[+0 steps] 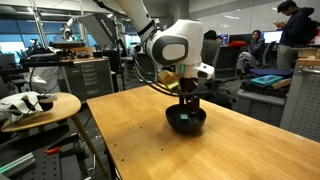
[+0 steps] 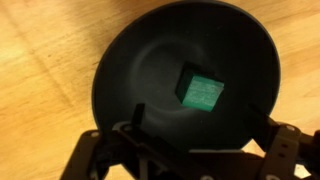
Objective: Put the block in the bowl
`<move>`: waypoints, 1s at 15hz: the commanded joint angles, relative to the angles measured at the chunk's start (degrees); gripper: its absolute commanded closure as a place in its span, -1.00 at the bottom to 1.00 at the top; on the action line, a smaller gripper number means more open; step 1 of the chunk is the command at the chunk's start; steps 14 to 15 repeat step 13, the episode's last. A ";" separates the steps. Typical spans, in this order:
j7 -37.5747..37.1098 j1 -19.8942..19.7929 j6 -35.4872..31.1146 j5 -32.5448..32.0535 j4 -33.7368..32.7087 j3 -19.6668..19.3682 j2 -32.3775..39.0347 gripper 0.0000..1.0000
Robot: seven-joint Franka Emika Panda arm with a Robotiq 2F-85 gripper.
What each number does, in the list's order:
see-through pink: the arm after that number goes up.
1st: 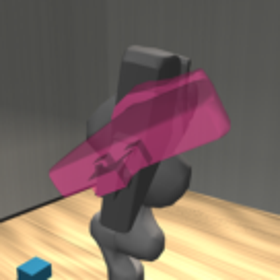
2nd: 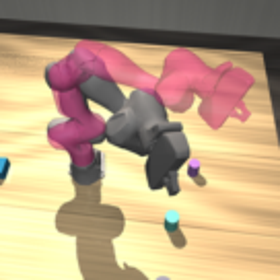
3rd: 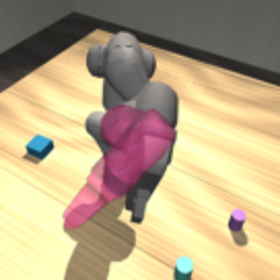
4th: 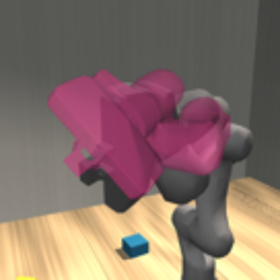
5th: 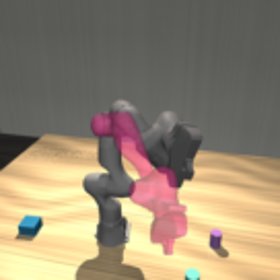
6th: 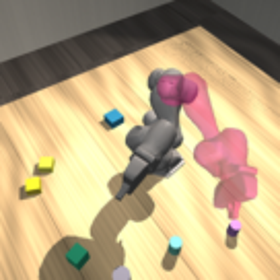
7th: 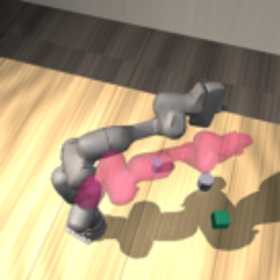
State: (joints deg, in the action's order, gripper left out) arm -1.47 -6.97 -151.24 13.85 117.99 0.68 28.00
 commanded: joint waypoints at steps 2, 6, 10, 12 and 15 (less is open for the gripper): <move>-0.13 0.74 2.99 -3.22 1.28 -2.06 -4.18 -1.00; -1.48 2.31 9.20 -9.94 0.42 -4.80 -6.96 -1.00; -0.17 1.19 9.40 -8.90 -0.19 -3.71 -6.51 -1.00; -0.18 1.26 9.96 -8.95 -0.19 -3.72 -7.05 -1.00; -0.18 1.27 10.07 -8.96 -0.18 -3.72 -7.05 -1.00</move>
